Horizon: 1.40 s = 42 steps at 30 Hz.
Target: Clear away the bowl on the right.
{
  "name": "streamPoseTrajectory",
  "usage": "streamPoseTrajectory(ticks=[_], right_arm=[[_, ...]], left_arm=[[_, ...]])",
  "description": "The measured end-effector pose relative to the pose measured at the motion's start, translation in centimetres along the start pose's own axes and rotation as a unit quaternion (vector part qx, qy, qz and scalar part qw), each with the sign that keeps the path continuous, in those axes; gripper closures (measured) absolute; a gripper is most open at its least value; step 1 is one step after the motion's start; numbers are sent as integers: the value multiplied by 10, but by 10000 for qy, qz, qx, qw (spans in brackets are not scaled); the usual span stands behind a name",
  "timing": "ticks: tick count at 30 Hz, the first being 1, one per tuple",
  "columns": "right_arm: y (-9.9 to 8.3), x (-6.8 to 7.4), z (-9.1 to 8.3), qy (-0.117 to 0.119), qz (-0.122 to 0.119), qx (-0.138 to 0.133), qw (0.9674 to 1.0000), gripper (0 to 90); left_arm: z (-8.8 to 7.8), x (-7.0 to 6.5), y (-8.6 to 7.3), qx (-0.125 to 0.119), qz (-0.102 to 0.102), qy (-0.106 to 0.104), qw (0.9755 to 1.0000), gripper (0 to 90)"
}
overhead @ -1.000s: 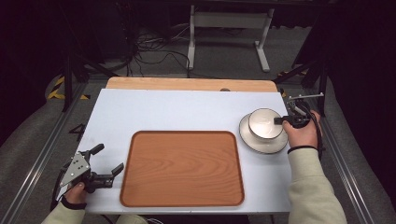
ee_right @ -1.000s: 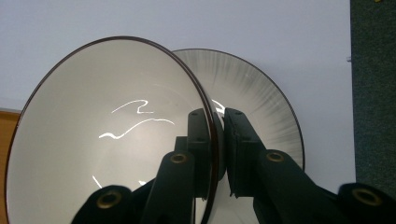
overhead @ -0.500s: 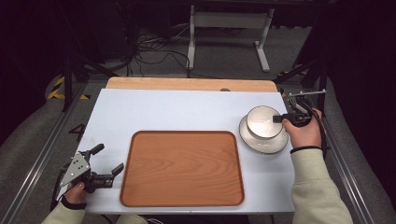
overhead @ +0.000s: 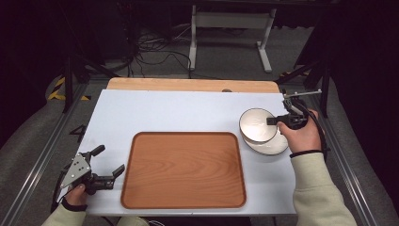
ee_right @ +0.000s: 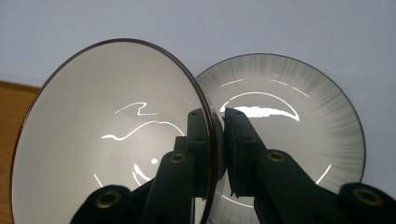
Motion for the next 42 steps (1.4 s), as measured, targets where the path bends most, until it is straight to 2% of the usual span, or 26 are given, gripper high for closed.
streamPoseTrajectory(ticks=[3, 4, 5, 7, 9, 10, 24, 37, 42], right_arm=[[0, 12, 0, 90, -35, 32, 9999, 813], [0, 12, 0, 90, -35, 32, 9999, 813], [1, 19, -1, 127, -48, 52, 9999, 813], [1, 22, -1, 150, -29, 64, 9999, 812], [2, 34, -1, 247, -15, 95, 9996, 813], [2, 34, -1, 247, -15, 95, 9996, 813], [4, 94, -3, 590, -360, 267, 9973, 811], [-2, 139, 4, 890, -625, 437, 9931, 810], [-4, 158, 3, 1092, -745, 466, 9901, 808]], left_arm=[[0, 0, 0, 1, 11, -1, 10000, 3], [0, 0, 0, 1, 11, -1, 10000, 3], [0, 0, 0, 0, 3, -1, 10000, 3], [0, 0, 0, -9, -2, 2, 10000, 3], [0, 0, 0, -10, -2, 0, 10000, 3], [0, 0, 0, -10, -2, 0, 10000, 3], [0, 0, 0, -14, -2, 0, 10000, 3], [0, 0, 0, -4, 3, -2, 10000, 3], [0, 0, 0, -13, 13, -7, 10000, 3]])
Point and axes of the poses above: each handheld gripper's, and its own axes: z roughly forward along the jaws, y roughly out of its top, x roughly to its left, the point moved 8 cm from there along z, roughly forward along the jaws, and after that the axes turned 3 degrees about -z, right-handed, at the moved point
